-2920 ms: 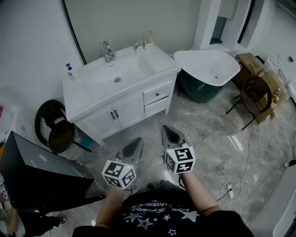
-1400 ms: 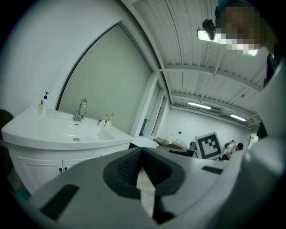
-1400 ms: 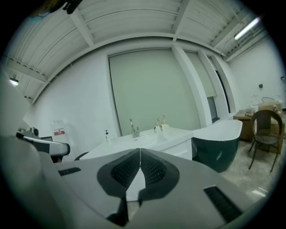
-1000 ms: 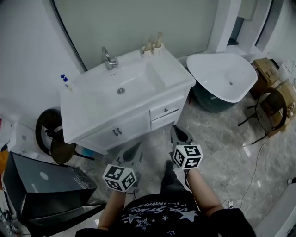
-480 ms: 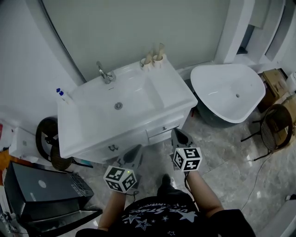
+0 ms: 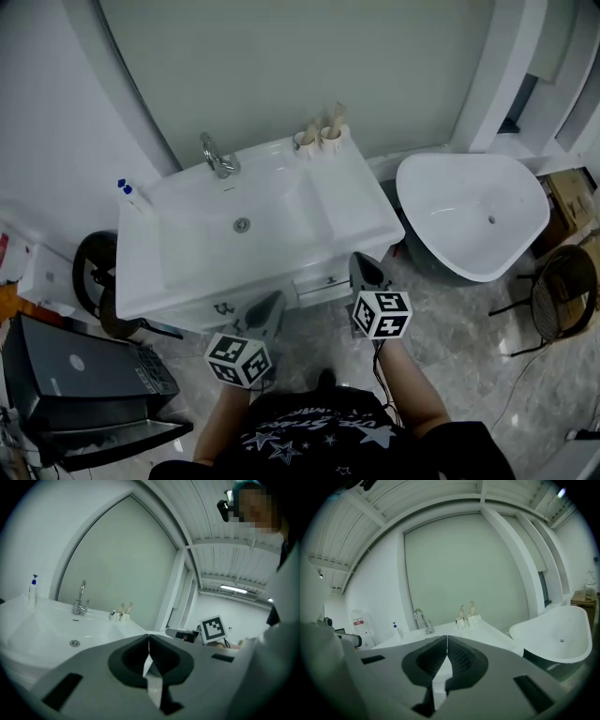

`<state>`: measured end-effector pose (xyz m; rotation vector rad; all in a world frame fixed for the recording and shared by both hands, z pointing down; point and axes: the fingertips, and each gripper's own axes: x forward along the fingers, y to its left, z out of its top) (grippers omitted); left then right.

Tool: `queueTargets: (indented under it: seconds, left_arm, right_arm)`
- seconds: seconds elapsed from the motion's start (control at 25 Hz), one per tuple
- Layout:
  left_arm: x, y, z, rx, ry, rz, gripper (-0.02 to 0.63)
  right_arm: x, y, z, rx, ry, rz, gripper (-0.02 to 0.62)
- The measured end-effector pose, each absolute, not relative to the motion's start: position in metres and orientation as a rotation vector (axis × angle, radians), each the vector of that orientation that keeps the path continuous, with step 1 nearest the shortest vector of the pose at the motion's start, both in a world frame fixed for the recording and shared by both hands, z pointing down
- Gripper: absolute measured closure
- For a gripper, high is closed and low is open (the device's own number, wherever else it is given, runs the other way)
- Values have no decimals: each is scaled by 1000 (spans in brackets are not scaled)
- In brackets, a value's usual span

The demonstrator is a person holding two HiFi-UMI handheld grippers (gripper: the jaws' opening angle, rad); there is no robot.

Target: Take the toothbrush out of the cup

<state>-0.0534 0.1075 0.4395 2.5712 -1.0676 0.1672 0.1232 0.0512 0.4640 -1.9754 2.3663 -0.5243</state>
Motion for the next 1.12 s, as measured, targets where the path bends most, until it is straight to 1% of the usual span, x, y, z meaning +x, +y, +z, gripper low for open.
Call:
queueTargets:
  seconds: [0.28, 0.44, 0.72, 1.12]
  left_arm:
    - [-65, 104, 441, 2537, -1101, 181, 588]
    - [-71, 88, 439, 2541, -1100, 167, 588]
    - [-69, 46, 452, 2526, -1017, 152, 588]
    - [-88, -38, 451, 2536, -974, 135, 588]
  right_arm:
    - [108, 44, 478, -1947, 2406, -601, 581]
    - [102, 33, 477, -1955, 2421, -589, 581]
    - [113, 3, 480, -2050, 2390, -595, 581]
    - [101, -73, 470, -2120, 2380, -560, 581]
